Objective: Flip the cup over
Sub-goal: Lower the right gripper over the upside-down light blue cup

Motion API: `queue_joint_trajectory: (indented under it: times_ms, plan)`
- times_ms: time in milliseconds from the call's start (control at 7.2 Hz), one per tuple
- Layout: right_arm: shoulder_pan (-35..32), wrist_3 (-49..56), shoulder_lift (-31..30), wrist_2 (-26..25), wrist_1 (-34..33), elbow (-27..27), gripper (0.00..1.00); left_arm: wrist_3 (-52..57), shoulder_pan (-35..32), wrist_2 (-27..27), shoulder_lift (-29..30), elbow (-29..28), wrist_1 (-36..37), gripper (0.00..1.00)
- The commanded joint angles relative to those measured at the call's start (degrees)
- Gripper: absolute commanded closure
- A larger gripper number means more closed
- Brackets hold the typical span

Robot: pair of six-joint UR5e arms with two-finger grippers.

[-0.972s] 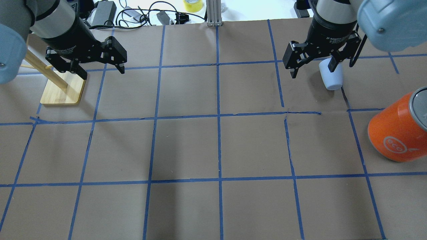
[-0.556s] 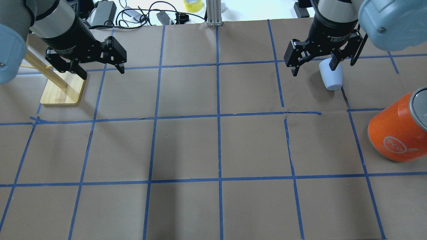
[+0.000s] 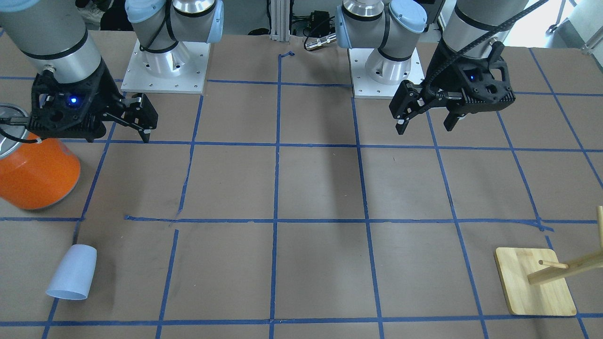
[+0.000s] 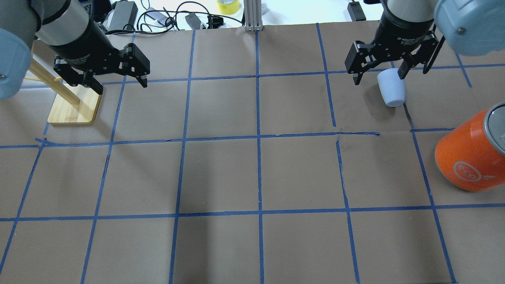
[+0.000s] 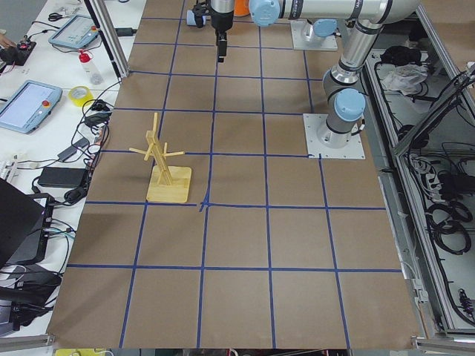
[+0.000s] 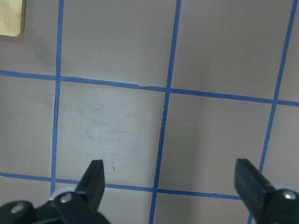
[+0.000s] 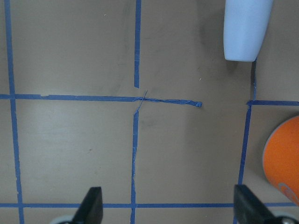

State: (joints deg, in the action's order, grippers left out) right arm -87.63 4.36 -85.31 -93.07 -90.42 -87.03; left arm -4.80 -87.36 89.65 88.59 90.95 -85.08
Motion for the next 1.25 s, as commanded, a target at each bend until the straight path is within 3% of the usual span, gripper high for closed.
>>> queue_joint_trajectory:
  times_ms: [0,139,417,694,972,1111]
  plan:
    - [0.8,-0.2,1.9,-5.1,0.1,-0.1,0.0,0.0,0.0,0.0,0.0,-0.1,0.0,0.0]
    - [0.8,0.0,1.9,-10.5,-0.3,-0.1,0.0,0.0,0.0,0.0,0.0,-0.1,0.0,0.0]
    - [1.0,-0.1,6.6,-9.2,-11.4,-0.2,0.0,0.0,0.0,0.0,0.0,-0.1,0.0,0.0]
    - [4.9,2.3,10.6,-9.0,-12.5,-0.2,0.0,0.0,0.0,0.0,0.0,0.0,0.0,0.0]
    - [8.7,10.4,16.3,-1.4,-20.5,-0.2,0.0,0.0,0.0,0.1,-0.1,0.0,0.0,0.0]
    - [8.8,11.3,18.9,-1.2,-23.3,-0.2,0.0,0.0,0.0,0.1,-0.1,0.1,0.0,0.0]
